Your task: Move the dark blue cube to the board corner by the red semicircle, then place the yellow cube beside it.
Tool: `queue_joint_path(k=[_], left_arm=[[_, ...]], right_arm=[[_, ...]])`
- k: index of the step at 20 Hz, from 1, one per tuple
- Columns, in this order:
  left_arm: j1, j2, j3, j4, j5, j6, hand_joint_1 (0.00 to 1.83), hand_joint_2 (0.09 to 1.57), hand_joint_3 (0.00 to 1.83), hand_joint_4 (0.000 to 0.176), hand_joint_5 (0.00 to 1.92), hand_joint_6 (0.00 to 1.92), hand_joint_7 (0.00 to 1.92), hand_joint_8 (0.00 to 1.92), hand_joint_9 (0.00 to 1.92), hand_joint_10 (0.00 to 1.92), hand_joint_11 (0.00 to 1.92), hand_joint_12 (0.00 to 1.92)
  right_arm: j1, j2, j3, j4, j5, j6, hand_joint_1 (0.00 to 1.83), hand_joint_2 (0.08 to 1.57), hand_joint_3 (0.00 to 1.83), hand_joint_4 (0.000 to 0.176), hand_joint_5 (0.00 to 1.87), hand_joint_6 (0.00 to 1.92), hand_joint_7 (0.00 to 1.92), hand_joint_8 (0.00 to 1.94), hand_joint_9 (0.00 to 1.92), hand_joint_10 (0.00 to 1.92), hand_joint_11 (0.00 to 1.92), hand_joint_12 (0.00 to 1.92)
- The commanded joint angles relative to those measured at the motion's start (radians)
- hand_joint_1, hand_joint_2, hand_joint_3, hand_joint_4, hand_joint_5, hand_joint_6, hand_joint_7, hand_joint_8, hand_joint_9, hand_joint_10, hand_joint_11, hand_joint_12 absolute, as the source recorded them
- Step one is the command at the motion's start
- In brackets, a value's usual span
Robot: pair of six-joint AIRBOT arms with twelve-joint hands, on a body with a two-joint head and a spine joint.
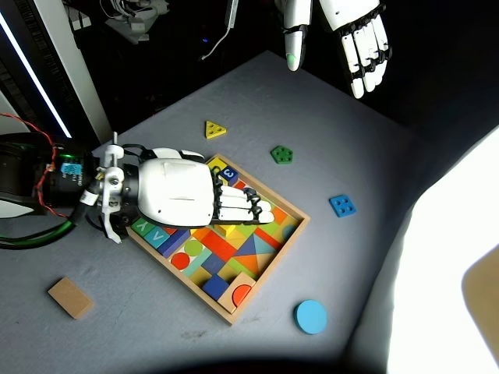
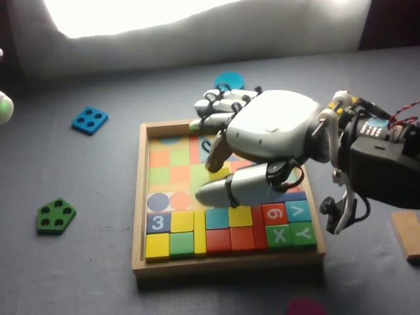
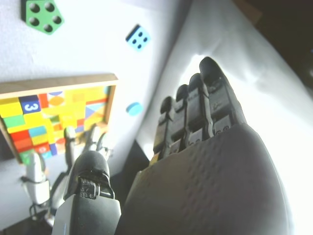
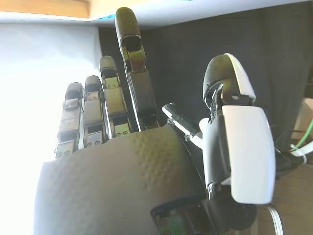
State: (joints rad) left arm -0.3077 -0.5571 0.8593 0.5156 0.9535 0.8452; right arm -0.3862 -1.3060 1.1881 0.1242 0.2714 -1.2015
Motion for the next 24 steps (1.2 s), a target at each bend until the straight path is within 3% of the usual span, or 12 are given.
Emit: queue_joint_path(k=[1,4,11,15,24], left_arm=[[-0.014,0.005,0.0,0.039,-0.075,0.005,0.0,1.21,0.0,0.022,0.04,0.0,0.07,0.0,0.07,0.0,0.0,0.49],[-0.014,0.005,0.0,0.04,-0.075,0.005,0.0,1.2,0.0,0.027,0.05,0.0,0.07,0.0,0.08,0.0,0.0,0.53],[-0.014,0.005,0.001,0.04,-0.075,0.005,0.0,1.21,0.0,0.019,0.07,0.0,0.09,0.0,0.09,0.0,0.0,0.52],[-0.018,0.005,0.001,0.039,-0.075,0.003,0.0,1.22,0.0,0.022,0.06,0.0,0.09,0.0,0.1,0.01,0.0,0.53],[-0.018,0.005,0.0,0.039,-0.073,-0.008,0.0,1.21,0.0,0.021,0.06,0.0,0.07,0.0,0.08,0.0,0.0,0.52]], right_arm=[[0.001,-0.002,0.002,-0.001,0.115,0.004,0.0,1.16,0.0,0.0,0.86,0.01,0.23,0.0,0.01,0.0,0.0,0.0],[-0.009,-0.01,0.007,-0.001,0.113,-0.008,0.0,1.15,0.0,0.0,0.87,0.01,0.24,0.01,0.02,0.01,0.0,0.0],[-0.026,-0.013,0.007,-0.001,0.103,-0.015,0.0,1.15,0.0,0.0,0.86,0.01,0.25,0.01,0.02,0.0,0.0,0.0],[-0.037,-0.007,0.01,-0.001,0.103,-0.035,0.0,1.15,0.0,0.0,0.87,0.01,0.25,0.01,0.02,0.01,0.0,0.0],[-0.057,-0.001,0.087,-0.019,0.1,-0.036,0.0,1.15,0.0,0.0,0.86,0.01,0.22,0.0,0.02,0.0,0.0,0.0]])
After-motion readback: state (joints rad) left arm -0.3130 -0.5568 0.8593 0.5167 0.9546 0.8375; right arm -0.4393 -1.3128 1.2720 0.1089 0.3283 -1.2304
